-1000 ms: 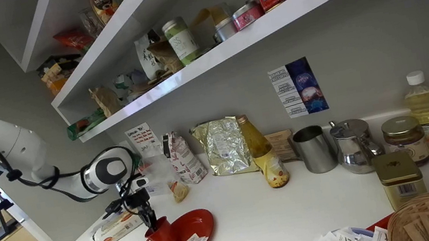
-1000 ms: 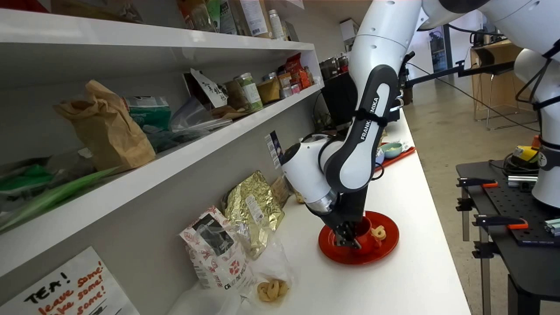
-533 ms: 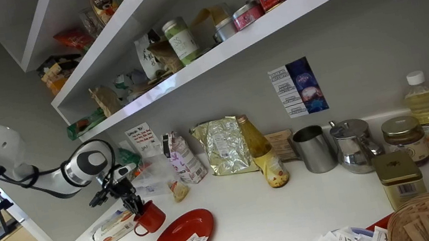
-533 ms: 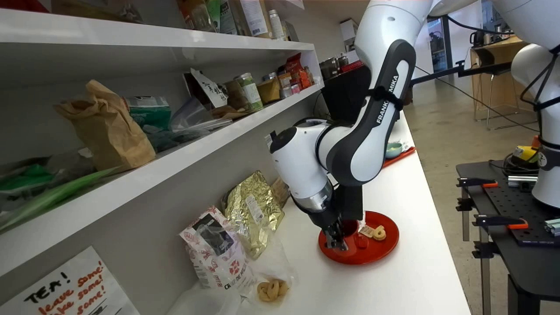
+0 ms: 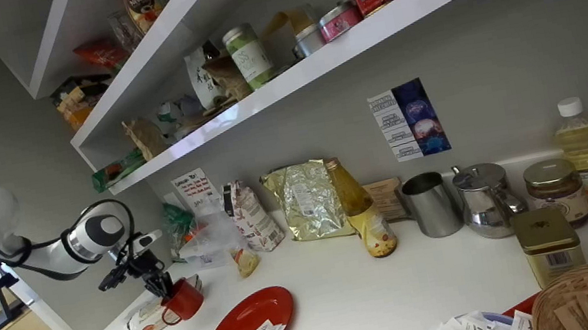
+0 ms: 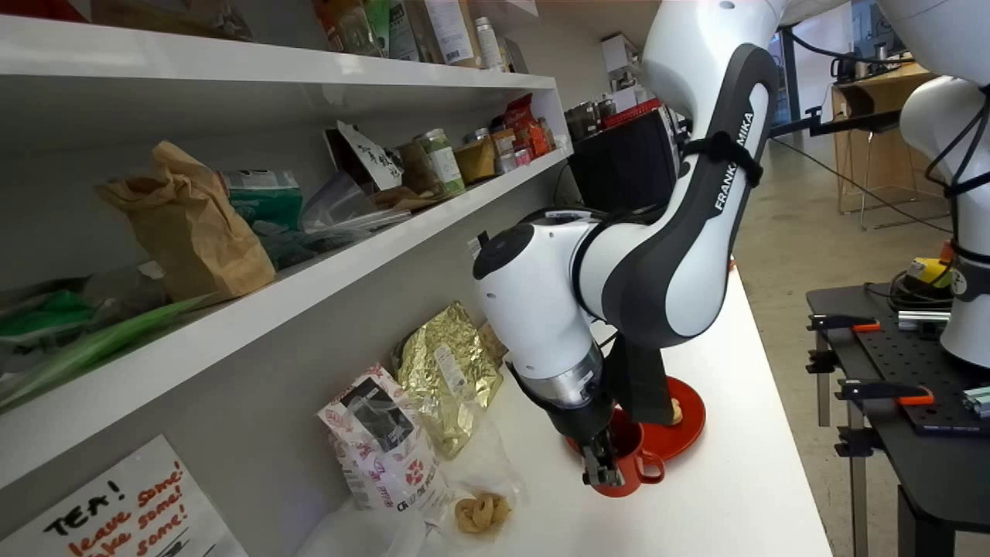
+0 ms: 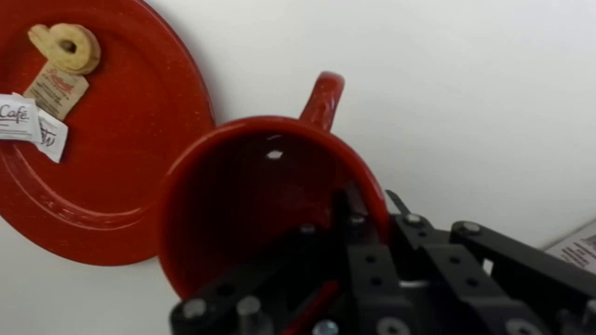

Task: Put the cup on the countertop

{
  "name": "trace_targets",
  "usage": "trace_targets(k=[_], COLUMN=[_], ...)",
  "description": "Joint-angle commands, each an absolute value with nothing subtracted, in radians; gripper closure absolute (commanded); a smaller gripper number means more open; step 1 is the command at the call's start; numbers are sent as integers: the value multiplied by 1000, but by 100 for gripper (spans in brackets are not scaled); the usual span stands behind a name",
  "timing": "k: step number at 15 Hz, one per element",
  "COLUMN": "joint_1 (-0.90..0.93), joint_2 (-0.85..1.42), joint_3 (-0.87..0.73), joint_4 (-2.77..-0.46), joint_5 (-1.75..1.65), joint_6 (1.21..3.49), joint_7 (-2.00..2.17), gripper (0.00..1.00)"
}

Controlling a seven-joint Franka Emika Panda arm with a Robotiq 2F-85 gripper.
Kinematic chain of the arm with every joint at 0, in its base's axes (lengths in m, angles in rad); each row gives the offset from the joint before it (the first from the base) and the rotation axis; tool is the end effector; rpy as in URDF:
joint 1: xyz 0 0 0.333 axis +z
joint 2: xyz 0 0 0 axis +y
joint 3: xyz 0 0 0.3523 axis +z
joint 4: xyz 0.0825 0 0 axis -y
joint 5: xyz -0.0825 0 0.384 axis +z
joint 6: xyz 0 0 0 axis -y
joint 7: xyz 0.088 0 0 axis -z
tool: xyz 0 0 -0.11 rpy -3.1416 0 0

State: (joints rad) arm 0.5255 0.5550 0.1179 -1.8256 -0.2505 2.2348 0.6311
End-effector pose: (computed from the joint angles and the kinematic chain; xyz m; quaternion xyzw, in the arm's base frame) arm 0.5304 0.3799 0.2485 0.9923 0.0833 -0.0187 0.0901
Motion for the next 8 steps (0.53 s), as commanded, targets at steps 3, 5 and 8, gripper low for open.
trace_targets(k=[3,5,8], joint_1=[507,502,506], joint_2=[624,661,708], joint_3=[162,171,167], joint_4=[-1757,-1729,-1694], joint_5=[-217,-198,-183], joint_6=[2240,2229,2210], joint_7=[530,474,421], gripper=[99,99,99])
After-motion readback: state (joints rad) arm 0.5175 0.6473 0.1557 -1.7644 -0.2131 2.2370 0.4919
